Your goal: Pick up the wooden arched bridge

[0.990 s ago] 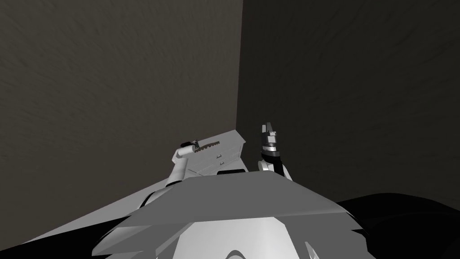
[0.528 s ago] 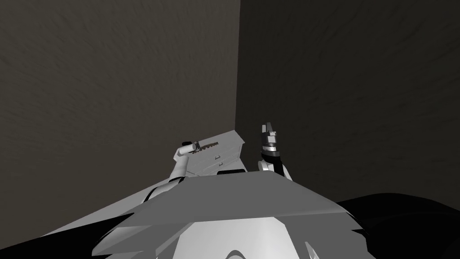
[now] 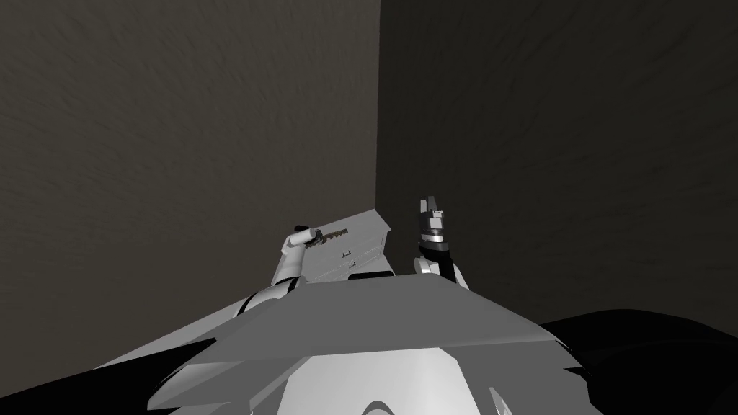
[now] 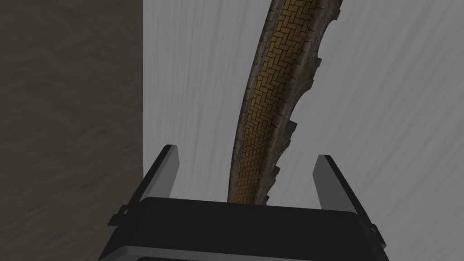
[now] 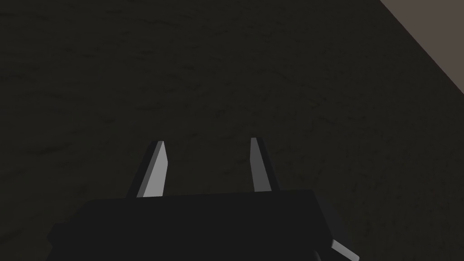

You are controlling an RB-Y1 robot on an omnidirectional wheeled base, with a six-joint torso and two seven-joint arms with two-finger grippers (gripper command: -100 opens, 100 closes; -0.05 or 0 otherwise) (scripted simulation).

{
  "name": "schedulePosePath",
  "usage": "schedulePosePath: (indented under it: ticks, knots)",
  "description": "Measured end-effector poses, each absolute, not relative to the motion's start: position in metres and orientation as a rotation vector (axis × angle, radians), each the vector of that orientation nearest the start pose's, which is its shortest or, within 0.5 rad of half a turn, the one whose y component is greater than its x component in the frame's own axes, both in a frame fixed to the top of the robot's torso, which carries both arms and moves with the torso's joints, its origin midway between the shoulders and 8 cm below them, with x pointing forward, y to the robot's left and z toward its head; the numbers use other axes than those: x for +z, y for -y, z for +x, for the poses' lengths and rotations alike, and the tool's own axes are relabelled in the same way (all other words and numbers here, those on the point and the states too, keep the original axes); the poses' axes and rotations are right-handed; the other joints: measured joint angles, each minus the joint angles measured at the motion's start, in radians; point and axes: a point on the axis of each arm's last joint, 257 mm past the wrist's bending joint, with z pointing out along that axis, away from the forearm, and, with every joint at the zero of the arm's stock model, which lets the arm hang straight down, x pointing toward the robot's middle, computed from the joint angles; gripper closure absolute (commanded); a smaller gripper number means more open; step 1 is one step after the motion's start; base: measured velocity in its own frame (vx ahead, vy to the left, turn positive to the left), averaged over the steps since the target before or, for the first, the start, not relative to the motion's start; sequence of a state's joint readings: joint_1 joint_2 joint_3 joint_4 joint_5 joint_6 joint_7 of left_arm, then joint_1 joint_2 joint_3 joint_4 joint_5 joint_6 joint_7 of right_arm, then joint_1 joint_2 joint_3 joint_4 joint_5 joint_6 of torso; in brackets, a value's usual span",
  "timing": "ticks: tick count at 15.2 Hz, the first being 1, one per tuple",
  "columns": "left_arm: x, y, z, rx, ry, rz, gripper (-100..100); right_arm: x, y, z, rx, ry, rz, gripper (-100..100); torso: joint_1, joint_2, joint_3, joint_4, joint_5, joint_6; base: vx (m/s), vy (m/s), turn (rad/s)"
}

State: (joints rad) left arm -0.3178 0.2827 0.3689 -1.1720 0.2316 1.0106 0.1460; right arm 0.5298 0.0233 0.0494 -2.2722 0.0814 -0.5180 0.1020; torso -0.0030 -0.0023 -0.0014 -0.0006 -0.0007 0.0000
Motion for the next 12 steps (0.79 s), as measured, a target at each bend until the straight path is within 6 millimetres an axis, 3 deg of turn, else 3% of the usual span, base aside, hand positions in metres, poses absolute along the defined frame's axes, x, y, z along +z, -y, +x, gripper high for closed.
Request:
schedulePosePath:
  ticks: [6, 7, 12]
  knots:
    - [-0.43, -0.409, 0.48, -0.558, -1.384, -2.359, -100, 0.014, 0.259, 0.344, 1.193, -0.678, 0.601, 0, 0.005, -0.001, -0.001, 0.0, 0.001, 0.0, 0.04, 0.016, 0.002]
    - [-0.431, -0.409, 0.481, -0.559, -1.383, -2.357, 100, 0.014, 0.259, 0.344, 1.193, -0.678, 0.601, 0, 0.005, -0.001, -0.001, 0.0, 0.001, 0.0, 0.013, 0.007, -0.001]
    - [-0.431, -0.409, 0.481, -0.559, -1.385, -2.355, 100, 0.014, 0.259, 0.344, 1.193, -0.678, 0.601, 0, 0.004, 0.001, 0.001, 0.0, 0.001, -0.001, -0.006, -0.004, -0.001]
